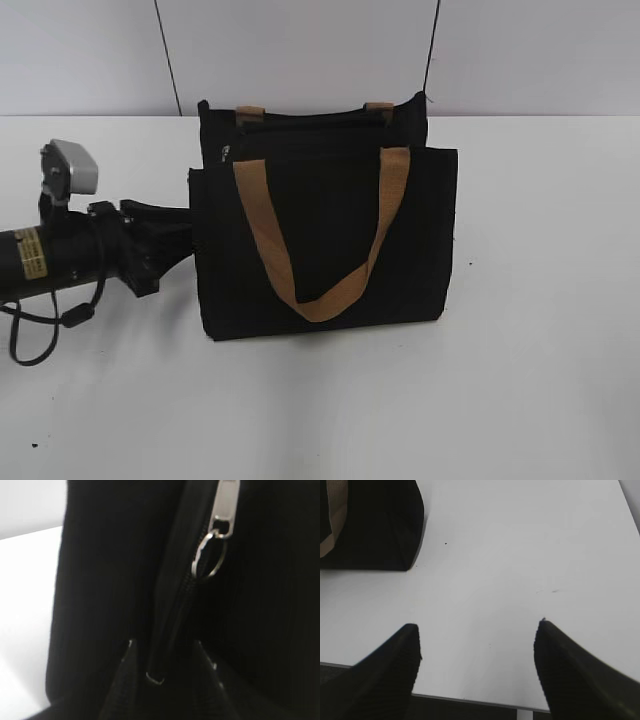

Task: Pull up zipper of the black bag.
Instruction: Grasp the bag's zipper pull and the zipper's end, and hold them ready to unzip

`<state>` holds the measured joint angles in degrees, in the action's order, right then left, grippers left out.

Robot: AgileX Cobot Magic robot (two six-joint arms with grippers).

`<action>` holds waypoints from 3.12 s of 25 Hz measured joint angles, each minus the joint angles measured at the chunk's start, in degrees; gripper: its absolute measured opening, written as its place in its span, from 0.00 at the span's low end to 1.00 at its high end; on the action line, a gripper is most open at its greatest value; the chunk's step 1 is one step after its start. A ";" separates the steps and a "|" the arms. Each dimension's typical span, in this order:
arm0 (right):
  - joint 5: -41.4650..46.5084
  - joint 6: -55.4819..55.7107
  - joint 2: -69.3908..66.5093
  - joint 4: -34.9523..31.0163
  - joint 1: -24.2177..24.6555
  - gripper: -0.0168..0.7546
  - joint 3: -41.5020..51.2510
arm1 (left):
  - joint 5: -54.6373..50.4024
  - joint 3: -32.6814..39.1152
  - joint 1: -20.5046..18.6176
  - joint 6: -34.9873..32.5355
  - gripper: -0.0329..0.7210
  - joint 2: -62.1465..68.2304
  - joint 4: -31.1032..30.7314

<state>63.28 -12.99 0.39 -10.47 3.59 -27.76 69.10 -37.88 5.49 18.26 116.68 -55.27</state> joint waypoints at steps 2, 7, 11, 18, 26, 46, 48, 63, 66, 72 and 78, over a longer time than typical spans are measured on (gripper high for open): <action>0.00 0.00 0.00 0.00 0.00 0.73 0.00 | 0.04 -2.10 1.37 -0.08 0.43 1.32 -0.19; 0.00 0.00 0.00 0.00 0.00 0.73 0.00 | -2.54 -6.19 2.98 -0.08 0.43 3.08 -0.39; 0.00 0.00 0.00 -0.05 0.00 0.73 0.00 | -3.37 -7.76 3.04 -0.08 0.43 4.82 -0.39; 0.00 0.00 0.00 -0.05 0.00 0.73 0.00 | -3.62 -7.87 3.04 -0.60 0.24 5.84 0.04; 0.00 0.00 0.00 -0.11 0.00 0.73 0.00 | -5.57 -6.95 3.04 -0.73 0.09 1.73 0.63; 0.00 0.00 0.00 -0.11 0.00 0.73 0.00 | -31.87 -5.83 3.16 15.85 0.09 -32.32 1.27; 0.00 0.06 0.00 -0.56 0.00 0.73 0.00 | -31.93 -6.05 3.26 17.24 0.09 -32.90 0.11; -13.15 4.86 -20.08 -8.78 0.00 0.64 -6.09 | -32.16 -6.05 3.32 21.82 0.09 -35.24 -1.11; -14.72 -0.13 -28.18 -13.70 0.00 0.63 -9.07 | -32.05 -6.05 3.32 21.93 0.09 -35.24 -1.08; -15.11 -5.37 -45.81 -18.32 -1.94 0.63 -18.11 | -32.05 -6.05 3.32 21.98 0.09 -35.24 -0.13; -17.84 2.82 -62.57 -14.44 -17.31 0.63 -27.58 | -31.91 -6.05 3.37 22.33 0.09 -35.24 0.77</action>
<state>45.44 -10.18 -62.18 -24.91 -13.72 -55.34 37.18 -43.93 8.86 40.59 81.45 -54.50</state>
